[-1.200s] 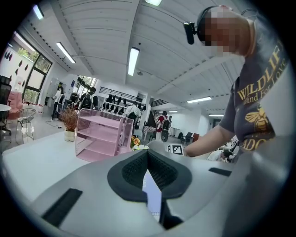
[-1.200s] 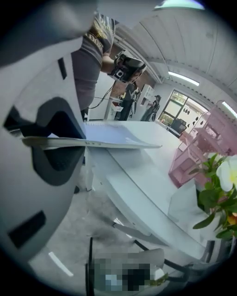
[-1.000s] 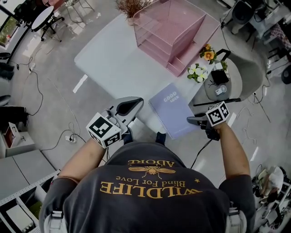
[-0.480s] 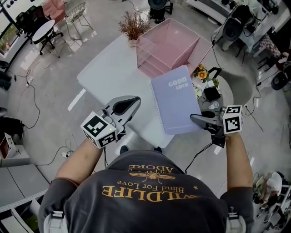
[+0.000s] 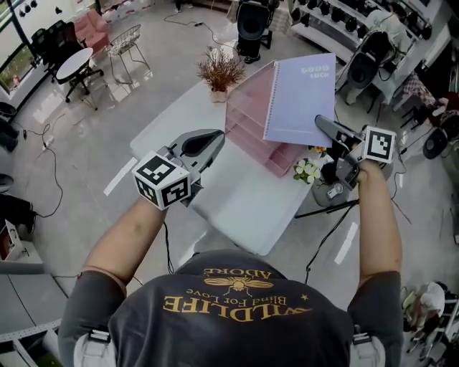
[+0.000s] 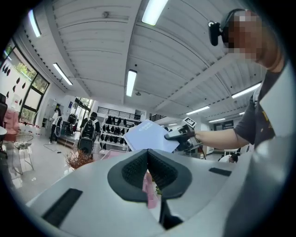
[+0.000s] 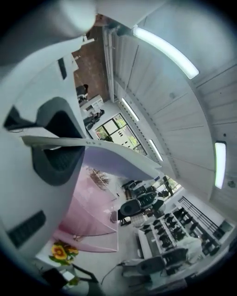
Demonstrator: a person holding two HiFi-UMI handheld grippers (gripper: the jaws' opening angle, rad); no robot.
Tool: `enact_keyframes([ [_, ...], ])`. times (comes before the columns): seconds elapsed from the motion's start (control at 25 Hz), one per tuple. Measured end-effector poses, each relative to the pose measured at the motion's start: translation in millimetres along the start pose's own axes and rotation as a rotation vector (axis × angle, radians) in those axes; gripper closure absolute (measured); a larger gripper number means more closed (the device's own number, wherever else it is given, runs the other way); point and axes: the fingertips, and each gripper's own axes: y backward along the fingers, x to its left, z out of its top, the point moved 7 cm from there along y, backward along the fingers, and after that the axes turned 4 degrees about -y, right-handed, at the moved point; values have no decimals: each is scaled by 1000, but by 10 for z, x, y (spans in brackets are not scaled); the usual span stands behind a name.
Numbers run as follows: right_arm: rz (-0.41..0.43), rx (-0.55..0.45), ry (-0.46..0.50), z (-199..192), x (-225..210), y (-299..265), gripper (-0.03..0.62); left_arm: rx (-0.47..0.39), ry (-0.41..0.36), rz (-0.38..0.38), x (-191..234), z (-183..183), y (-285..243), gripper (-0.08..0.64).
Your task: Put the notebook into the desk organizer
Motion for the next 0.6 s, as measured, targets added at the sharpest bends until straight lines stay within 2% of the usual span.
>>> enact_keyframes([
  [0.08, -101, -46, -36, 186, -214, -143, 561, -2, -3, -6, 105, 46, -43, 558],
  [0.16, -230, -91, -148, 271, -460, -269, 561, 0, -10, -16, 179, 65, -93, 558],
  [0.2, -255, -105, -191, 306, -559, -362, 561, 2, -12, -21, 211, 67, -118, 558],
  [0.6, -249, -205, -404, 485, -929, -1179, 561, 12, 17, -20, 549, -11, 151, 558],
])
